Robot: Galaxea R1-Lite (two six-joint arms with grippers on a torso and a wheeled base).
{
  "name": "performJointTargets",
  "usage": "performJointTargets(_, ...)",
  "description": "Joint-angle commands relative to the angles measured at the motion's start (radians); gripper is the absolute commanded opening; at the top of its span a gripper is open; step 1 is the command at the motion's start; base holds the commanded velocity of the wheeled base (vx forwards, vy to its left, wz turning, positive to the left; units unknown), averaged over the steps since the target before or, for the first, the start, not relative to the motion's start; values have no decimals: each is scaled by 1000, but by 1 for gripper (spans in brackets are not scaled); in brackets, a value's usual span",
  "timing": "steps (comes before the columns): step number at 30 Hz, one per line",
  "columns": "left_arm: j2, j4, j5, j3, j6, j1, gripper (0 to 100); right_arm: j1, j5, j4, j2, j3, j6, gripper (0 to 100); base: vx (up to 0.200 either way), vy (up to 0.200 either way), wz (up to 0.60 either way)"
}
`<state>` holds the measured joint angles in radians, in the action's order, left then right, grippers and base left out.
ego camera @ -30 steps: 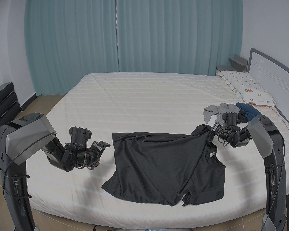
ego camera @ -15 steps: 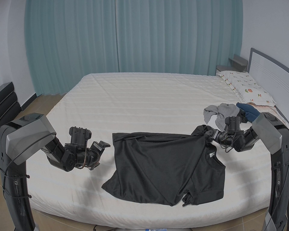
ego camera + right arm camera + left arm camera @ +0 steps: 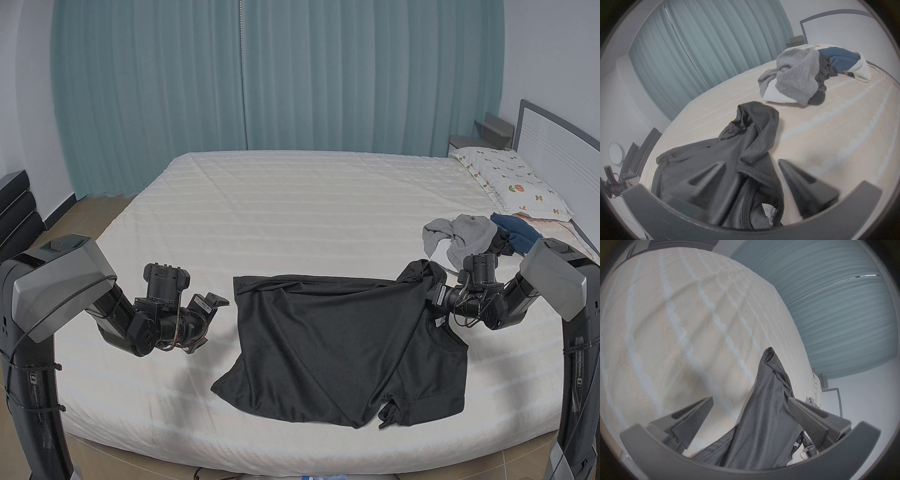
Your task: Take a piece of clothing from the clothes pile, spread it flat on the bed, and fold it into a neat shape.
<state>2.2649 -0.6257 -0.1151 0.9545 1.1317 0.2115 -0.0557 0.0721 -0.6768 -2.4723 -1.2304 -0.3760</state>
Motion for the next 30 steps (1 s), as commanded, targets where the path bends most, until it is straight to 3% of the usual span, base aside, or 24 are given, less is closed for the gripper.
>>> performJointTargets(1, 1, 0, 0, 0, 0, 0, 100, 7, -3, -1, -25, -9, 5, 0, 0, 0, 0)
performJointTargets(17, 1, 0, 0, 0, 0, 0, 100, 117, -29, -17, -60, -89, -4, 0, 0, 0, 0)
performJointTargets(18, 2, -2, 0, 0, 2, 0, 100, 119, -29, -27, -73, -92, -4, 100, 0, 0, 0)
performJointTargets(24, -2, -2, 0, -5, 3, 0, 100, 117, -32, -63, -65, -72, -15, 100, 0, 0, 0)
performJointTargets(30, -10, -3, 2, -34, 2, 0, 100, 132, -3, -56, 49, 28, -87, 100, 0, 0, 0)
